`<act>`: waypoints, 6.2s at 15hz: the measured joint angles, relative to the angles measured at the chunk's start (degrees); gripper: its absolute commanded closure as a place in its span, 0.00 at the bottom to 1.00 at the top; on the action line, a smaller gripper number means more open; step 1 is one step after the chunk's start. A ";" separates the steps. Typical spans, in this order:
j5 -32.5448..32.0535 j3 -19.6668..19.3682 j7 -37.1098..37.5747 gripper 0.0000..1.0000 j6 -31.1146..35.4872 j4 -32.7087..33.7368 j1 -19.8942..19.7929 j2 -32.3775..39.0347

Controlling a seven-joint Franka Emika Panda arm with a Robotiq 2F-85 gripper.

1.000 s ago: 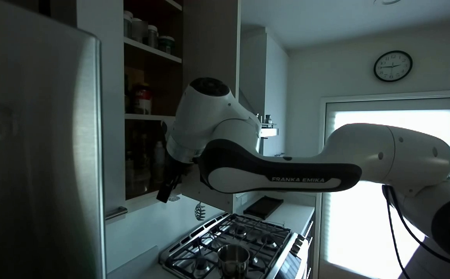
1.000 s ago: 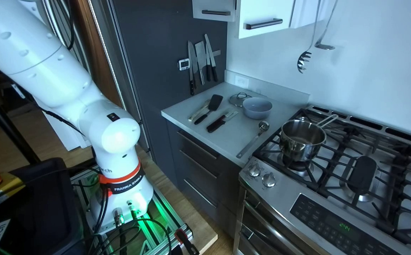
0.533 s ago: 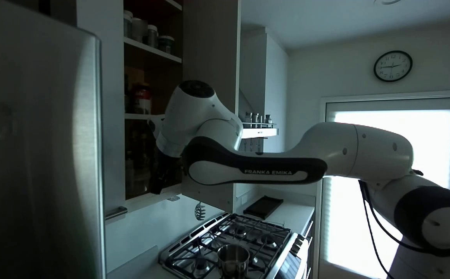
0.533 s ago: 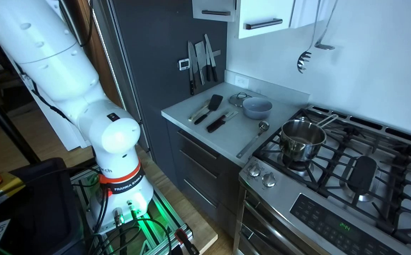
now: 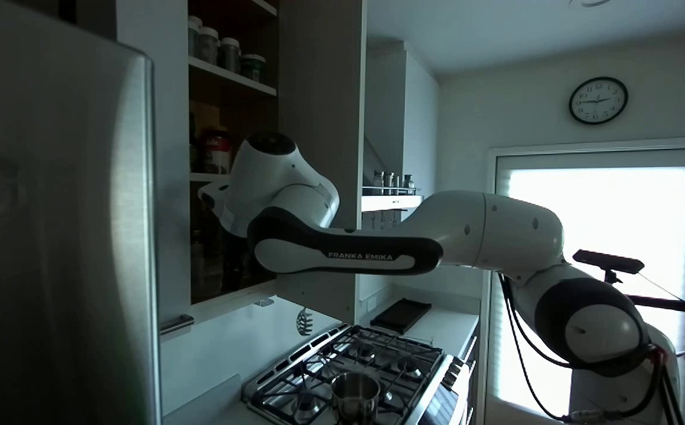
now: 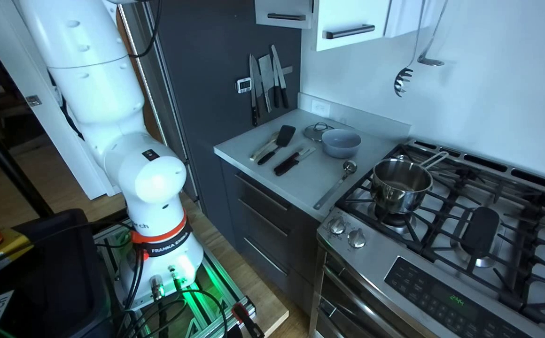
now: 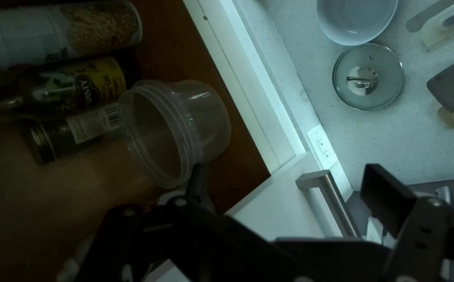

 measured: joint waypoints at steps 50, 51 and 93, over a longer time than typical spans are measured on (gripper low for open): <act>19.45 -3.63 -33.92 0.98 9.61 10.36 -6.37 12.36; 19.45 -3.66 -33.64 0.98 9.61 10.32 -6.42 12.01; 32.56 -7.65 12.30 0.90 15.36 -53.16 6.29 -27.37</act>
